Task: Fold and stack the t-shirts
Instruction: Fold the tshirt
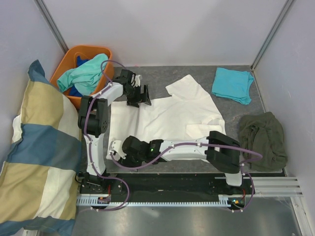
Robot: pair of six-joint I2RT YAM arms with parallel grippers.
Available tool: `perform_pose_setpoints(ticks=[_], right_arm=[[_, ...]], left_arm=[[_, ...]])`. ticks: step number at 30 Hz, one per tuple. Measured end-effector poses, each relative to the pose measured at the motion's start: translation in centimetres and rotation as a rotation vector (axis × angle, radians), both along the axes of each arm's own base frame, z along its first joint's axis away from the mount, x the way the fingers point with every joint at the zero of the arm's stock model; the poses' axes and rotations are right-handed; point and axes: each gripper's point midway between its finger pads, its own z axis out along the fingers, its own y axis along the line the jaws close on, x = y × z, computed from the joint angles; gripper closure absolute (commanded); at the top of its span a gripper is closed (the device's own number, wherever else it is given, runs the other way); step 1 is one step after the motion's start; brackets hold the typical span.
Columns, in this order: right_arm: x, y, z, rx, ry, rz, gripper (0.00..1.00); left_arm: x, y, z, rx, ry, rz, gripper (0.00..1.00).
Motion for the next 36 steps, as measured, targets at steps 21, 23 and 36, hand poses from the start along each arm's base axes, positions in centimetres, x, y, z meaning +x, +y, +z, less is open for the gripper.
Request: perform_pose_setpoints(ticks=[21,23,36], right_arm=[[34.9,-22.2,1.9,0.089,-0.058,-1.073,0.32],[36.3,-22.3,0.4,0.084,-0.023,-1.08,0.32],[41.8,-26.5,-3.0,0.104,0.118,-1.168,0.32]], left_arm=[[-0.9,3.8,9.9,0.081,-0.28,0.086,0.0],[-1.8,4.2,11.8,0.072,-0.335,0.095,0.0],[-5.0,5.4,6.8,0.102,-0.231,0.101,0.0]])
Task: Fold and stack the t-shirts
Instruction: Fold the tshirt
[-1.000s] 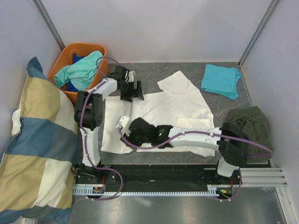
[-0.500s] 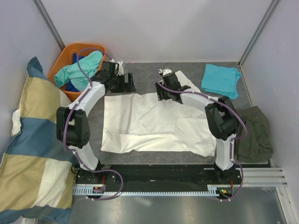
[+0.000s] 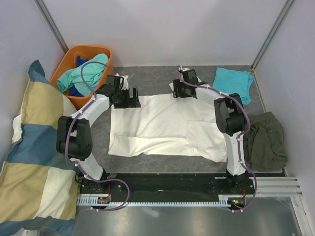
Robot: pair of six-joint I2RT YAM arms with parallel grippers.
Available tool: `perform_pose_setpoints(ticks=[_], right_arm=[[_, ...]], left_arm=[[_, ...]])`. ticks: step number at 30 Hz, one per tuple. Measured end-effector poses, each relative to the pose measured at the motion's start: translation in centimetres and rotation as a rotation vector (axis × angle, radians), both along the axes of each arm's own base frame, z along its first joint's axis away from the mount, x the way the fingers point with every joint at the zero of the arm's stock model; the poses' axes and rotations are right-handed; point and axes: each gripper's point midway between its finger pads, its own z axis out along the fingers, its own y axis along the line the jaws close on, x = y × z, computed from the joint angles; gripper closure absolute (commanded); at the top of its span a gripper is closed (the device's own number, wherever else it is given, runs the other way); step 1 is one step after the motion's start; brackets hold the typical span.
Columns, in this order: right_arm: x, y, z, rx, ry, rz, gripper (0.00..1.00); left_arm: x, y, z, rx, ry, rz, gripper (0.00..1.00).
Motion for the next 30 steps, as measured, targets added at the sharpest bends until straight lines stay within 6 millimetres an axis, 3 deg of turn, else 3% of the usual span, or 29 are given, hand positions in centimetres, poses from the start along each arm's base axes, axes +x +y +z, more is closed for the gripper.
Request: perform_pose_setpoints(ticks=[9,18,30], right_arm=[[2.2,-2.0,0.0,0.034,-0.006,-0.051,0.32],[3.0,-2.9,0.1,0.05,-0.009,-0.081,0.32],[3.6,-4.3,0.3,0.068,-0.005,-0.118,0.3]], left_arm=[[1.1,0.6,-4.9,0.059,0.114,0.024,0.0],[4.1,1.6,-7.6,0.118,0.144,0.055,0.0],[6.4,5.6,-7.4,0.118,0.134,0.148,0.0]])
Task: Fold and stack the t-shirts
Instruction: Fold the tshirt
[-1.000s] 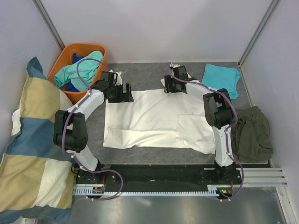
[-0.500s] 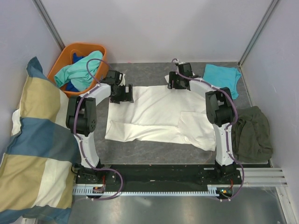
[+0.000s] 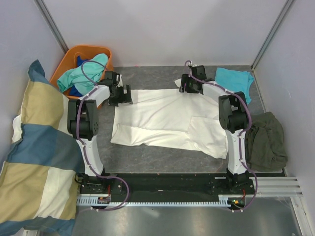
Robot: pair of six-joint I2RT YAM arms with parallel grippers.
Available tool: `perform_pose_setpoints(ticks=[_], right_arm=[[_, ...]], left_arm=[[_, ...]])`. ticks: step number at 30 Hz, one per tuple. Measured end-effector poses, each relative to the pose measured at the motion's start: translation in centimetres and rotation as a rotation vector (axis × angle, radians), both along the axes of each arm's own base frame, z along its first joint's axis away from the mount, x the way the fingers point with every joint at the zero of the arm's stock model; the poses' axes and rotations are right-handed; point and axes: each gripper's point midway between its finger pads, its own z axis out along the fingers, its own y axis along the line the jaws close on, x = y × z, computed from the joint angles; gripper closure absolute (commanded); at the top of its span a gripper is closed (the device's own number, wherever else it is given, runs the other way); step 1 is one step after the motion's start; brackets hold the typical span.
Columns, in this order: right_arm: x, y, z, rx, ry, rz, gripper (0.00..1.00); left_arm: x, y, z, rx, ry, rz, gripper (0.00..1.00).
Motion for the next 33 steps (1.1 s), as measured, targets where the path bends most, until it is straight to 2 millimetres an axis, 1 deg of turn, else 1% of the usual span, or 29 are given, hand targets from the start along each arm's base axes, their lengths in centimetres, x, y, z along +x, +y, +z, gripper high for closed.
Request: perform_pose_setpoints(ticks=[4,6,7,9,10,11,12,14,15,16,17,18,19,20,21,22,23,24,25,27,28,29,31,32,33], right_arm=[[0.1,-0.1,0.2,0.019,0.0,0.008,0.28],[-0.1,-0.1,0.4,0.03,0.0,0.014,0.28],[-0.3,-0.2,0.7,0.034,-0.001,0.017,0.27],[-0.9,-0.6,1.8,0.042,-0.006,0.019,0.27],[-1.2,-0.7,2.8,0.047,-0.018,0.02,0.27],[-1.4,-0.8,3.8,0.053,-0.03,0.022,0.27],[-1.8,-0.9,5.3,0.061,-0.05,0.025,0.27],[-3.2,-1.2,8.9,0.081,-0.099,0.026,0.27],[-4.2,-1.4,10.7,0.09,-0.126,0.024,0.27],[-5.1,-1.5,12.0,0.098,-0.142,0.023,0.27],[-6.3,-1.7,13.5,0.111,-0.168,0.02,0.27],[-7.7,-1.7,14.6,0.116,-0.188,0.017,0.27],[-9.3,-1.8,15.2,0.119,-0.193,0.014,0.27],[-10.7,-1.8,15.5,0.121,-0.198,0.012,0.27],[-12.3,-1.7,15.3,0.119,-0.192,0.012,0.27],[-13.8,-1.5,14.6,0.111,-0.174,0.011,0.27],[-15.3,-1.4,13.6,0.107,-0.15,0.013,0.27],[-16.5,-1.2,12.5,0.101,-0.123,0.014,0.26],[-18.3,-1.1,10.6,0.087,-0.074,0.016,0.26],[-21.3,-1.3,7.1,0.056,0.026,0.014,0.26],[-22.6,-1.5,5.4,0.039,0.071,0.01,0.26],[-23.7,-1.7,4.0,0.024,0.11,0.004,0.26],[-25.4,-2.3,2.1,-0.001,0.17,-0.01,0.25],[-26.0,-2.6,1.4,-0.009,0.191,-0.017,0.25],[-26.3,-2.7,1.1,-0.013,0.201,-0.023,0.25]], left_arm=[[0.4,1.5,0.5,-0.001,-0.009,0.033,0.0],[0.6,1.9,1.3,-0.004,-0.027,0.042,0.0],[0.7,2.1,2.1,-0.007,-0.043,0.045,0.0],[0.9,1.9,4.7,-0.017,-0.101,0.043,0.0],[0.9,1.7,6.3,-0.03,-0.132,0.036,0.0],[0.9,1.5,8.3,-0.037,-0.179,0.032,0.0],[0.7,1.3,10.7,-0.049,-0.234,0.023,0.0],[-0.6,0.9,15.5,-0.068,-0.345,0.008,0.0],[-1.6,0.8,17.5,-0.077,-0.395,0.001,0.0],[-2.8,0.7,19.0,-0.082,-0.432,-0.003,0.0],[-3.8,0.8,19.7,-0.084,-0.456,-0.006,0.0],[-5.1,0.8,20.0,-0.085,-0.467,-0.007,0.0],[-6.5,0.9,19.7,-0.085,-0.461,-0.007,0.0],[-7.7,1.0,18.8,-0.083,-0.436,-0.006,0.0],[-8.8,1.0,17.7,-0.08,-0.403,-0.006,0.0],[-9.9,1.1,16.1,-0.076,-0.356,-0.005,0.0],[-11.1,1.2,14.2,-0.071,-0.297,-0.004,0.0],[-12.1,1.3,12.8,-0.066,-0.251,-0.003,0.0],[-13.6,1.4,11.2,-0.06,-0.191,-0.002,0.0],[-16.1,1.7,9.3,-0.049,-0.107,0.001,0.01],[-17.2,1.9,8.8,-0.04,-0.078,0.005,0.02],[-18.1,2.2,8.7,-0.025,-0.067,0.011,0.08],[-19.0,2.6,9.0,0.001,-0.07,0.022,0.16],[-19.2,3.0,9.4,0.02,-0.081,0.03,0.23],[-19.3,3.3,9.6,0.038,-0.093,0.038,0.25]])
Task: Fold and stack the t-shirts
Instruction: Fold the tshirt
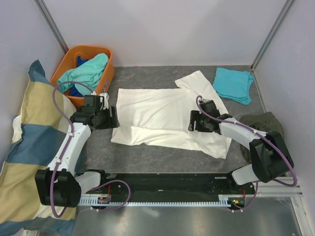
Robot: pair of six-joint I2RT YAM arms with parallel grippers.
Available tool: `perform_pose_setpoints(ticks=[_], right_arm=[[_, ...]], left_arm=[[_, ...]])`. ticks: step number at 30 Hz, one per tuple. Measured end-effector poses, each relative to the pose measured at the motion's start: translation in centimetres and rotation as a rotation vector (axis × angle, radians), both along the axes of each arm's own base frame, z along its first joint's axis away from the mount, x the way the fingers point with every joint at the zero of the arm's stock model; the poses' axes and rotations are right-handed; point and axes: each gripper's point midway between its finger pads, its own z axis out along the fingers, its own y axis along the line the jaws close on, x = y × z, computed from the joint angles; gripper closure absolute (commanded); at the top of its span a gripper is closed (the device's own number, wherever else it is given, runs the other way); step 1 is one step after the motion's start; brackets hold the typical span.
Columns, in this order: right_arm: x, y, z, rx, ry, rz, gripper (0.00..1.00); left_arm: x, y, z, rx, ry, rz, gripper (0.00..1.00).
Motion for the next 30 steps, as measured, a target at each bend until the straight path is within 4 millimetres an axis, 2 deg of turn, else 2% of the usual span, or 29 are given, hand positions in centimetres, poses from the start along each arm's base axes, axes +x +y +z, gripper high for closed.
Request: perform_pose_setpoints(ticks=[5,13,18,23,30], right_arm=[[0.1,0.0,-0.1,0.003,-0.004,-0.013,0.24],[0.4,-0.2,0.0,-0.006,-0.016,-0.021,0.23],[0.6,-0.5,0.0,-0.02,-0.026,-0.033,0.22],[0.7,-0.5,0.1,-0.019,-0.031,-0.034,0.21],[0.7,-0.5,0.1,-0.019,-0.034,-0.033,0.2]], left_arm=[[-0.3,1.0,-0.4,0.052,0.013,0.022,0.29],[-0.4,1.1,-3.9,0.076,0.148,-0.003,0.3],[0.4,1.0,-4.9,0.083,0.184,-0.034,0.32],[1.3,0.8,-6.5,0.084,0.219,-0.056,0.37],[1.2,0.5,-8.7,0.079,0.292,-0.083,0.43]])
